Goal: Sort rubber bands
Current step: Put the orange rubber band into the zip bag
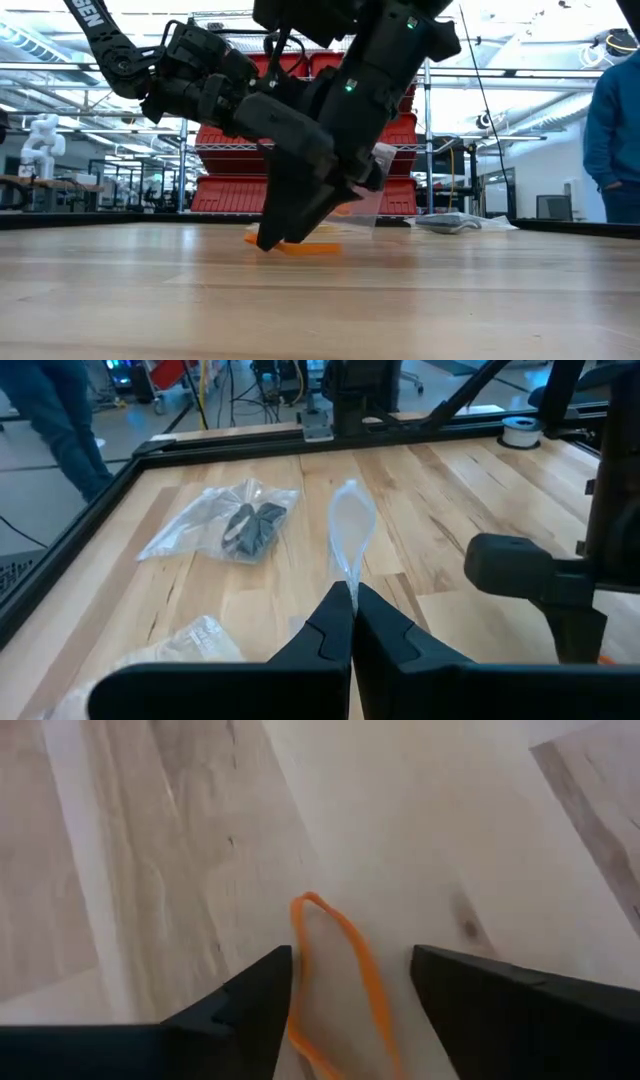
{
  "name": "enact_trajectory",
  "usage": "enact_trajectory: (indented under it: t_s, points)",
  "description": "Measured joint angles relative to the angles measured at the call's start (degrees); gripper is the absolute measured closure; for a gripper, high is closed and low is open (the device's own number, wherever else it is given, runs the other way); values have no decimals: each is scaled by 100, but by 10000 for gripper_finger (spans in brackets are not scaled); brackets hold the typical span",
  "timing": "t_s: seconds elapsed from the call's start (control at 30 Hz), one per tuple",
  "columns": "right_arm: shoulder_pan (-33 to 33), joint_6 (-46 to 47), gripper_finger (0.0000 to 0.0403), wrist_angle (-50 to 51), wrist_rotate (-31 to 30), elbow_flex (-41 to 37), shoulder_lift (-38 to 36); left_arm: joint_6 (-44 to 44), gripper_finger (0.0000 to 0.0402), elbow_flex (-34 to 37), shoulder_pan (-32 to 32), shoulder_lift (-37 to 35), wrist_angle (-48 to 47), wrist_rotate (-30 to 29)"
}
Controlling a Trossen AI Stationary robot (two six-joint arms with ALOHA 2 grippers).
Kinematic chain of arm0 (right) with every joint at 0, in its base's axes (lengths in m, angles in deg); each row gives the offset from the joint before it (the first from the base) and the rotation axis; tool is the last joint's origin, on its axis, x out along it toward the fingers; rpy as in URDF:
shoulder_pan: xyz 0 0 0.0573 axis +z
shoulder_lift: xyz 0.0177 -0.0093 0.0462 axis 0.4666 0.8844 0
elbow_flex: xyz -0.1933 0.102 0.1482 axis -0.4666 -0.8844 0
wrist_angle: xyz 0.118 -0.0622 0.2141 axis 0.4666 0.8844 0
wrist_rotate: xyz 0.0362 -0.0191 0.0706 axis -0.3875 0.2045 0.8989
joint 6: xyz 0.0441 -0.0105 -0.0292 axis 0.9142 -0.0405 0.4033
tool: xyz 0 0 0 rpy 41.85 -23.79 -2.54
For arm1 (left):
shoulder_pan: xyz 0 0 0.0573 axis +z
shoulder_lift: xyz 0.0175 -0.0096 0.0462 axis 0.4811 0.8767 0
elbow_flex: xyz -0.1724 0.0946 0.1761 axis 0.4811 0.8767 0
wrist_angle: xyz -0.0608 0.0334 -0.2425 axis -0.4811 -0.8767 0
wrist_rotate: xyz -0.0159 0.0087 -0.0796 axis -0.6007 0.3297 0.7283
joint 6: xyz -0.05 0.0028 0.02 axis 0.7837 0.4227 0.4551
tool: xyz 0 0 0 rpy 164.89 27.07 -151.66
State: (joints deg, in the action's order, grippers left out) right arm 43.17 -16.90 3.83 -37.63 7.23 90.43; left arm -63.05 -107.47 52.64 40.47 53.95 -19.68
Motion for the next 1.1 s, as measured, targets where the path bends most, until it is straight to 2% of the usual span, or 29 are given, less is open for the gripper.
enact_trajectory:
  t_s: [0.1, 0.27, 0.3, 0.43, 0.5, 0.73, 0.83, 0.93, 1.1]
  points:
    - [-2, -43, 231, 4, 48, 0, -4, -2, 399, 0, 0, -2, 1, 2]
    - [0, -197, 373, 9, 235, -1, -17, -9, 400, 0, 0, -2, 22, 2]
    - [5, -275, 387, 14, 263, -1, -17, -11, 400, 0, 0, 0, 34, 1]
    - [-37, -513, 395, 232, 604, 126, -61, 45, 400, 0, 0, 0, 1, 2]
    - [-54, -748, 400, 626, 565, 343, -139, 50, 400, 0, -8, 0, -11, 2]
    - [-128, -1403, 402, 2608, -820, 1415, -707, 52, 400, 0, -119, -2, -8, 2]
    - [-219, -1568, 402, 3105, -1393, 1734, -1034, 50, 400, 0, -186, 0, -10, 2]
    - [-371, -1768, 402, 3408, -1679, 1819, -1275, 48, 400, 0, -234, -1, -1, 4]
    - [-678, -1958, 403, 3823, -1779, 1810, -1387, 48, 400, 0, -256, -2, -18, 2]
